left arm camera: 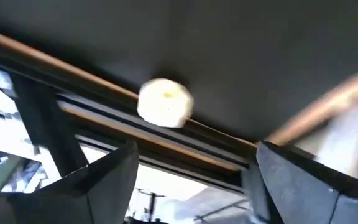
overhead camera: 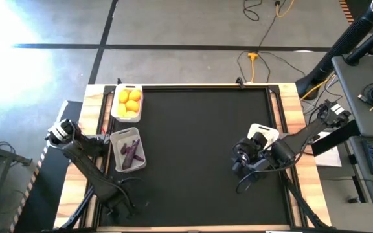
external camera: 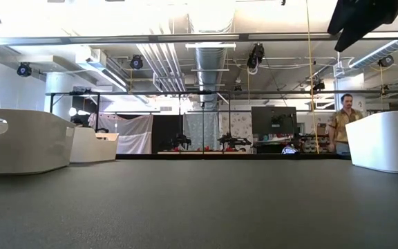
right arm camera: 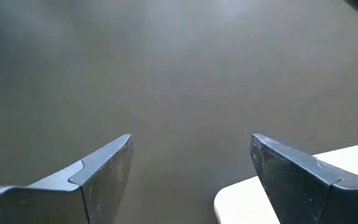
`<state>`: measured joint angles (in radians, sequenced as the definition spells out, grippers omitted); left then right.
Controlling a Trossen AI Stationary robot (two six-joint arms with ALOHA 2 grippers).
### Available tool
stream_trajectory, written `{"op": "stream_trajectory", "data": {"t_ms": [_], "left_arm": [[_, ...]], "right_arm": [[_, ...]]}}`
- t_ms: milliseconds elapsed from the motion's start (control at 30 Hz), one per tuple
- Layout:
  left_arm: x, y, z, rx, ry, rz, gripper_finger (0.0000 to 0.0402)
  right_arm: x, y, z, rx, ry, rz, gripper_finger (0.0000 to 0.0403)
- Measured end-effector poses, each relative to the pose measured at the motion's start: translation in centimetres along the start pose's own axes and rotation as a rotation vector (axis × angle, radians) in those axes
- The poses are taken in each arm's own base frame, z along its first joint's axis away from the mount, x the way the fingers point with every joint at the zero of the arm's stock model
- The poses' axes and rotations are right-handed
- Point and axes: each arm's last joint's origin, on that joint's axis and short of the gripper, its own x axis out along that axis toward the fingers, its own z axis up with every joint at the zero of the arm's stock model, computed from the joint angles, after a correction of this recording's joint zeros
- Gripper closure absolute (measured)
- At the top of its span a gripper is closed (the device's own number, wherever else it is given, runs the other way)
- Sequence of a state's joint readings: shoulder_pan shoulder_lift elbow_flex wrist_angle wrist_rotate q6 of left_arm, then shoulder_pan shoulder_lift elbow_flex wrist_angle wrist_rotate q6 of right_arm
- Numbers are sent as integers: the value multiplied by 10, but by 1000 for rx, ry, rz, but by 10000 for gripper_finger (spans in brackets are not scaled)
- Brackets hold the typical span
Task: Sort produce into baskets
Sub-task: Put the white garlic into the bottom white bin
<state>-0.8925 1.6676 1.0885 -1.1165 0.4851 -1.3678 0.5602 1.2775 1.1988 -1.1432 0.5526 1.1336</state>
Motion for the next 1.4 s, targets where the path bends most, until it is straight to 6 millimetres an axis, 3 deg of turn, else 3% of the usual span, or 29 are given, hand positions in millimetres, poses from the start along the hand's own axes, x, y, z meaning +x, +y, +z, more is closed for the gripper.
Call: {"op": "stream_trajectory", "data": {"t_ms": [433,600,1033,1200,1300,1400], "left_arm": [[41,25,16,94,55,45,99],[53,34,20,121,70,57,119],[56,23,23,252,36,-58,275],[34,2,16,289,14,-136,314],[4,-23,6,391,-63,-237,316],[-32,-42,1,487,-284,-291,314]], "right_arm": [[-2,-4,5,57,-4,1,91],[-2,-4,5,71,-4,2,100],[-2,-4,5,60,2,5,115],[-2,-4,5,47,3,4,120],[-2,-4,5,34,3,4,122],[-1,-4,7,21,0,5,121]]}}
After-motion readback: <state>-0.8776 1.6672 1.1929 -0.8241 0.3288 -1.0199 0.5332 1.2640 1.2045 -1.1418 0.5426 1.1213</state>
